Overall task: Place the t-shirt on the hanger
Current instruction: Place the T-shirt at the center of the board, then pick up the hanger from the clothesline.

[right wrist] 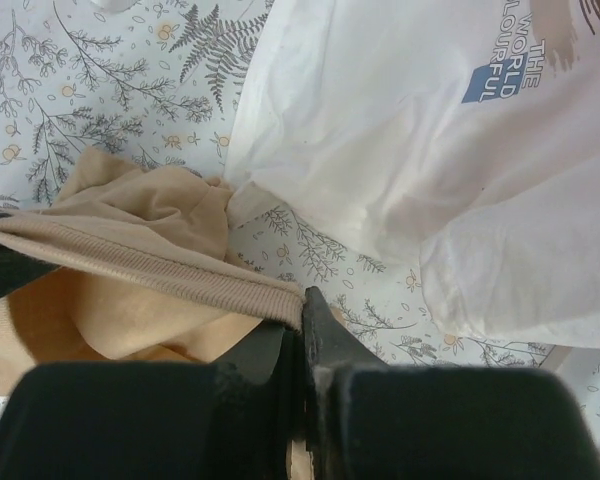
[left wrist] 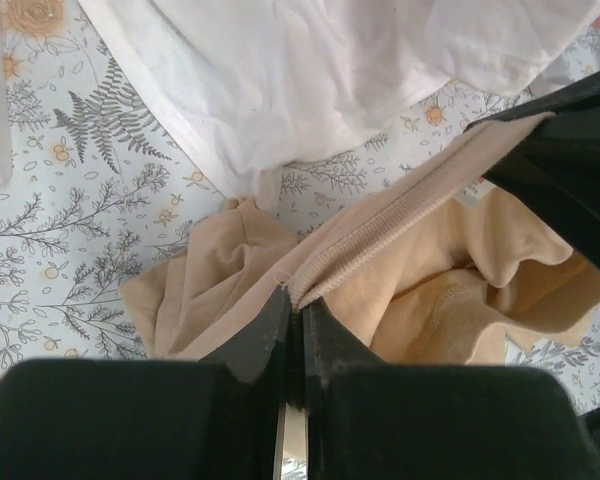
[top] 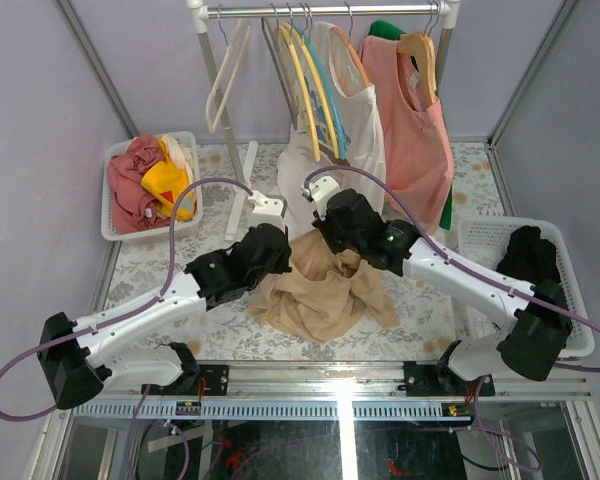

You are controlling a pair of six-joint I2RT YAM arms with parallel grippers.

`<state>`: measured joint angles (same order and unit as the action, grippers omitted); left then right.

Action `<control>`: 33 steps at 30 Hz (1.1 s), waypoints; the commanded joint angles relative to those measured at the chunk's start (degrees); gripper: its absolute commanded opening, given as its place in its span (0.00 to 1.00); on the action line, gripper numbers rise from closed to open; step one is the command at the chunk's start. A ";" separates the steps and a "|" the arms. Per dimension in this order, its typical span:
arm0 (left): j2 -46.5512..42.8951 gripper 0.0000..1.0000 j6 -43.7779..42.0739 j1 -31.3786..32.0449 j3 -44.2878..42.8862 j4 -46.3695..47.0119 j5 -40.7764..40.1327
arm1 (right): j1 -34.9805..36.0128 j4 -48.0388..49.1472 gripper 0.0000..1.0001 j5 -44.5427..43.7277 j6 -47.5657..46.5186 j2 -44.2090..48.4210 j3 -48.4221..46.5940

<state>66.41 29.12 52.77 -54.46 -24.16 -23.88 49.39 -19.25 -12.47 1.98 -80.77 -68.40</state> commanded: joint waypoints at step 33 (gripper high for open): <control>-1.01 0.00 0.23 -0.39 8.57 6.85 0.17 | -8.18 4.08 0.60 -4.67 4.46 -8.42 -41.36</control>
<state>66.74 29.32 52.71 -46.72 -20.47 -23.44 42.28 -17.34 -15.86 7.53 -86.70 -103.20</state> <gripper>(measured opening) 0.015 0.600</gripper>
